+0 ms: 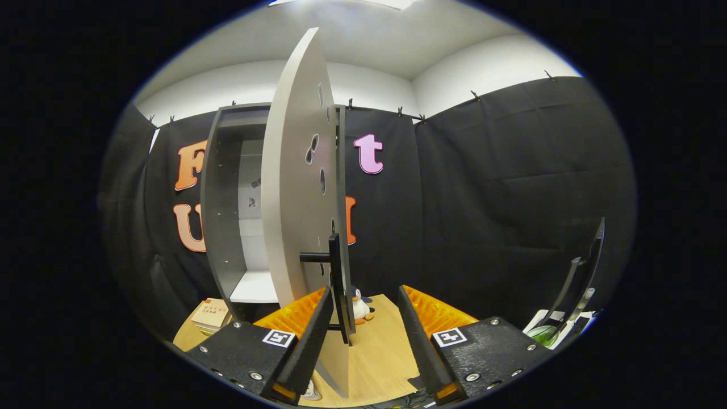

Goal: Open the shoe cabinet door, grab the shoes and put them into the shoe cabinet, then close the shoe cabinet door.

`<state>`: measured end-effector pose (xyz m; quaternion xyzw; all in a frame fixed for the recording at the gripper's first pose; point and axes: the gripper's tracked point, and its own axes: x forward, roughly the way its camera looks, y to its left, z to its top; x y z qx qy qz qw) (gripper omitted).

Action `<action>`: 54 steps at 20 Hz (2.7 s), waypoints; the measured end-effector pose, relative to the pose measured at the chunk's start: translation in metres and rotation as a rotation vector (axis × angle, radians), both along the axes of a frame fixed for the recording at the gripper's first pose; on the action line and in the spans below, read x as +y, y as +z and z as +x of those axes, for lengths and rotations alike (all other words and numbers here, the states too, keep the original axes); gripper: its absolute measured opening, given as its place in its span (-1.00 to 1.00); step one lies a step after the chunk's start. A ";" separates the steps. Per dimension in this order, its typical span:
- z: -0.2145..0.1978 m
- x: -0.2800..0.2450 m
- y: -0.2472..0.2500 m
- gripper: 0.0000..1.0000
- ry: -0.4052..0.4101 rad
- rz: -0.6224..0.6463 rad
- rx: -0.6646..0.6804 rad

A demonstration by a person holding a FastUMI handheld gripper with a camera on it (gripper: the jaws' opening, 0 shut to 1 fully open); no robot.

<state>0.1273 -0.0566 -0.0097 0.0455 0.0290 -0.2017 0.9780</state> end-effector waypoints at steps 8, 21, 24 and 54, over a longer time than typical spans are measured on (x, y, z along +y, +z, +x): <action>-0.002 -0.003 0.008 0.46 -0.008 -0.042 -0.008; -0.005 -0.016 0.007 0.47 -0.027 -0.006 -0.022; -0.009 -0.027 0.006 0.47 -0.049 -0.001 -0.017; 0.013 0.096 0.051 0.39 0.183 -0.053 -0.070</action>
